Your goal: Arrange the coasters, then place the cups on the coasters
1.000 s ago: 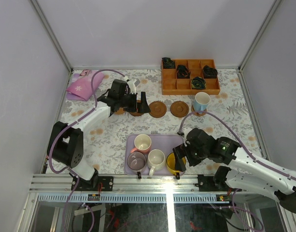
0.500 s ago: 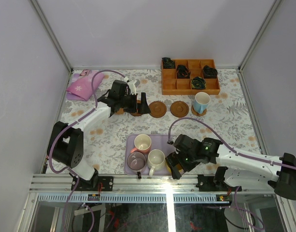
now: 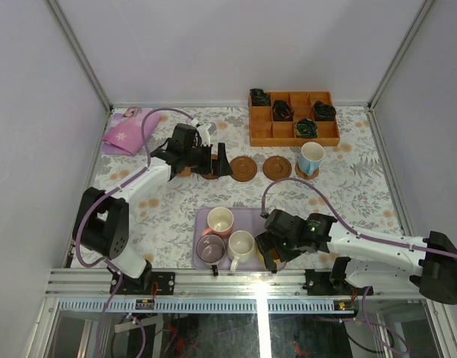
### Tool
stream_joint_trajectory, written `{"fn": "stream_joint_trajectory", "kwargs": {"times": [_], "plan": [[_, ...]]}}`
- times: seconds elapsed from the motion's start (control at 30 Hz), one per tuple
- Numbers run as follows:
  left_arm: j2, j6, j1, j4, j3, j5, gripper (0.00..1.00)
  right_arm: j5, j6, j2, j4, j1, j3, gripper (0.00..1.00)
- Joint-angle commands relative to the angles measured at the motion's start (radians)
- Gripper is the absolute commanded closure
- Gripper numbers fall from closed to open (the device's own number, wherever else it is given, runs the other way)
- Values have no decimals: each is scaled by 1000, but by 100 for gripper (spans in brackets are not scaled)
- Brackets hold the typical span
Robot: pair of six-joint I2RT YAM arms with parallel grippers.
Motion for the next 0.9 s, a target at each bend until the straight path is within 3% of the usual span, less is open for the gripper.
{"fn": "stream_joint_trajectory", "kwargs": {"times": [0.0, 0.33, 0.6, 0.73, 0.87], "plan": [[10, 18, -2, 28, -3, -5, 1, 116, 45, 8, 18, 7, 12, 2], [23, 13, -1, 29, 13, -2, 1, 244, 63, 26, 13, 7, 24, 12], [31, 7, -2, 36, 17, 1, 1, 286, 82, 39, 84, 7, 17, 32], [31, 4, -2, 40, 9, 3, 1, 258, 77, 50, 122, 7, 11, 34], [27, 1, -2, 44, 2, -3, 1, 256, 70, 66, 141, 7, 16, 45]]}}
